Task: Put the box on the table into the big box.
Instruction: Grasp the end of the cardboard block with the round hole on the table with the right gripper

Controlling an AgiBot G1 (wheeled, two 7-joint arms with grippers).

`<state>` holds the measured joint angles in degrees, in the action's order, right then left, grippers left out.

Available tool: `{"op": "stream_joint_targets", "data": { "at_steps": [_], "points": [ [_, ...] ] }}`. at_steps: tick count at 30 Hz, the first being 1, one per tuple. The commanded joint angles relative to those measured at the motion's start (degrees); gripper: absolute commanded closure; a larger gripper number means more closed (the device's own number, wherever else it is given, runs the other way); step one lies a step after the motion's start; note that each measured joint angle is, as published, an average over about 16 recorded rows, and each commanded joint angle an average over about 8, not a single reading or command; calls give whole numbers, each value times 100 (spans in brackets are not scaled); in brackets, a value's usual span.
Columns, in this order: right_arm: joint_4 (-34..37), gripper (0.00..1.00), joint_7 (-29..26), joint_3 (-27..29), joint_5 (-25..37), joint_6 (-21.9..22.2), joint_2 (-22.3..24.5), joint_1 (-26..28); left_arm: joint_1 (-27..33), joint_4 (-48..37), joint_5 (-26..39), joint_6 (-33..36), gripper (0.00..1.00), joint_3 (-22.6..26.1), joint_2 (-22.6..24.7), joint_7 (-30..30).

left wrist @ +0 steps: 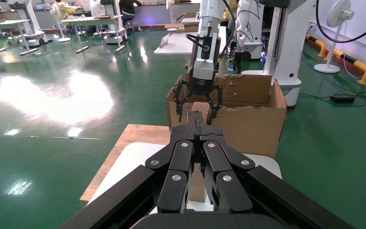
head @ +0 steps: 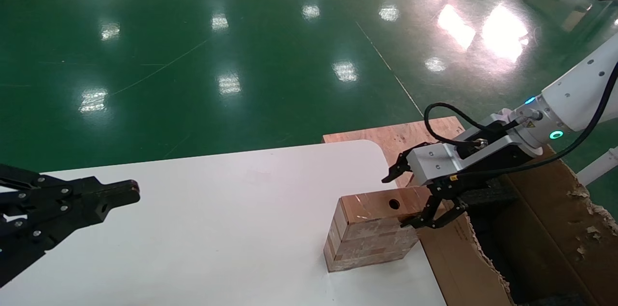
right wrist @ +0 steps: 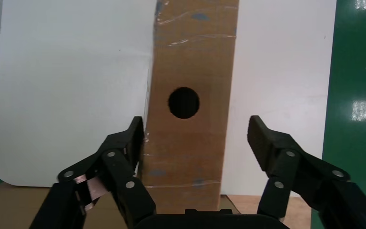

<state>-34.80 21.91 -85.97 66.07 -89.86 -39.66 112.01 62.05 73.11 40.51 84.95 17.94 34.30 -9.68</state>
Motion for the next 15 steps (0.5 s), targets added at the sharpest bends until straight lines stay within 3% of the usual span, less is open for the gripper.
{"op": "stream_joint_targets", "data": {
  "at_steps": [1, 15],
  "points": [
    [0, 100, -1, 1, -1, -3, 2, -1, 0, 0, 0, 0, 100, 0, 0, 0],
    [-65, 100, -45, -72, 6, 17, 15, 55, 1, -3, 1, 1, 100, 2, 0, 1]
  ]
}}
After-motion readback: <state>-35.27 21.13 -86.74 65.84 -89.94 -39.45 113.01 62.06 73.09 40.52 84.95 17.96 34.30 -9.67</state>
